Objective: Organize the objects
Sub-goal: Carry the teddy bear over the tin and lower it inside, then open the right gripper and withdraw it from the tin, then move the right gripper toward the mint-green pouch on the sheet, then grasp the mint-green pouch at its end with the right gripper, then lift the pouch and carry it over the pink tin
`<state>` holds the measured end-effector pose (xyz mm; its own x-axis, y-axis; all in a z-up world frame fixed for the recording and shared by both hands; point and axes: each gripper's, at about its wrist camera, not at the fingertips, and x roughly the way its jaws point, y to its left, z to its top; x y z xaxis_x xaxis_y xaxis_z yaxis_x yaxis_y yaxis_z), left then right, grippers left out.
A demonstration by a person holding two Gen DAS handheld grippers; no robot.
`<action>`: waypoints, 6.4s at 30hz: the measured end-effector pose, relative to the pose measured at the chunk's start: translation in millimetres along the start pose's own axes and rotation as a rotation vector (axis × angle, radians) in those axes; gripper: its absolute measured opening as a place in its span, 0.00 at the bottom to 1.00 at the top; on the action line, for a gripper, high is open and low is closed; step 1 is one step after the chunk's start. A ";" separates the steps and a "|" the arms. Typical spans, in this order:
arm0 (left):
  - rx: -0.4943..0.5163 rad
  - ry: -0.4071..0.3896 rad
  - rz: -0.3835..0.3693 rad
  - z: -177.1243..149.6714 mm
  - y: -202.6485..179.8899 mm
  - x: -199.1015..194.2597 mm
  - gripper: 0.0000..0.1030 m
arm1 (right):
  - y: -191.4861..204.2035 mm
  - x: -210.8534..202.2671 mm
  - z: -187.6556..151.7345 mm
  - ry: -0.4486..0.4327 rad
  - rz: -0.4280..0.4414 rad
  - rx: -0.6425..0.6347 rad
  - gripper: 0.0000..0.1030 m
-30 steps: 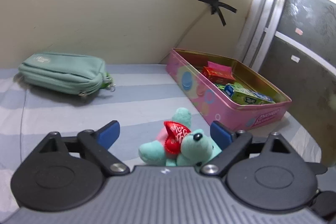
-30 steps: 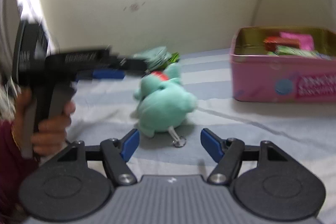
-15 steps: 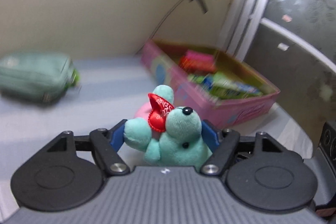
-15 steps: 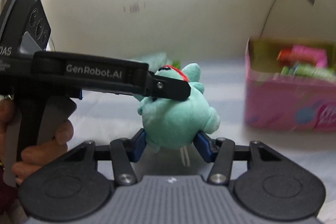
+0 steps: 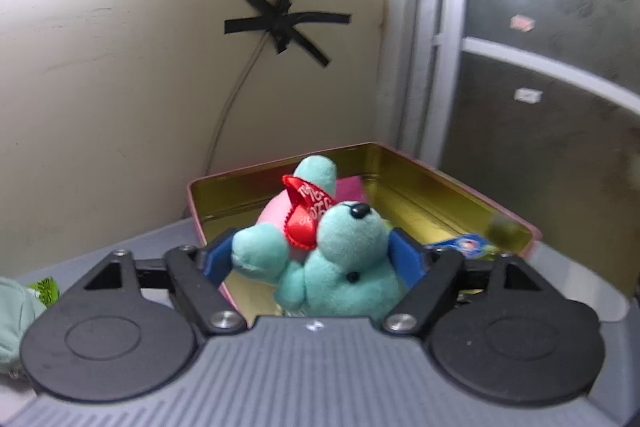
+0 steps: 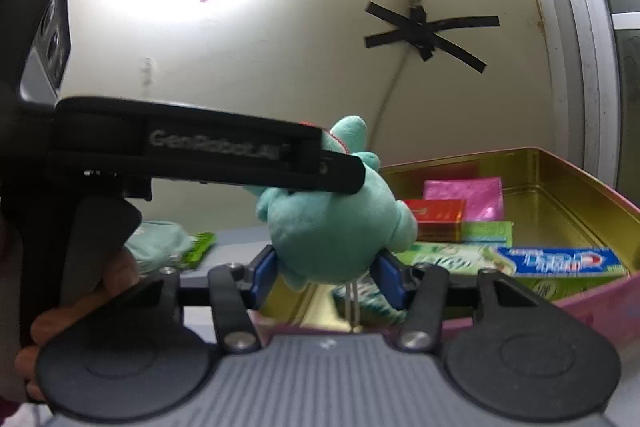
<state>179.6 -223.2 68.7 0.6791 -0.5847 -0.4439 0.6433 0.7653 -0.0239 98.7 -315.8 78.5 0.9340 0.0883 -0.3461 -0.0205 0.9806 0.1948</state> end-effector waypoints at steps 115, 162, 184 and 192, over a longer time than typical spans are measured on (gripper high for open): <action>-0.408 0.202 0.622 -163.2 219.1 -138.8 0.89 | 151.1 39.8 -62.3 0.394 0.246 0.061 0.73; -0.457 0.071 0.384 -161.3 222.1 -152.2 0.97 | 33.3 -23.8 -83.8 0.488 0.405 0.444 0.35; -0.178 0.259 -0.026 -119.3 41.6 -66.6 0.94 | -18.6 -143.9 -110.8 0.216 -0.060 -0.055 0.78; -0.208 0.205 -0.077 -97.3 27.6 -86.5 0.64 | -27.6 -139.7 -100.7 0.110 0.014 -0.025 0.58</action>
<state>104.2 -125.2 19.3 0.5319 -0.5928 -0.6047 0.5896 0.7718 -0.2380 -67.0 -337.6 29.1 0.8888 0.1191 -0.4425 -0.0432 0.9831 0.1778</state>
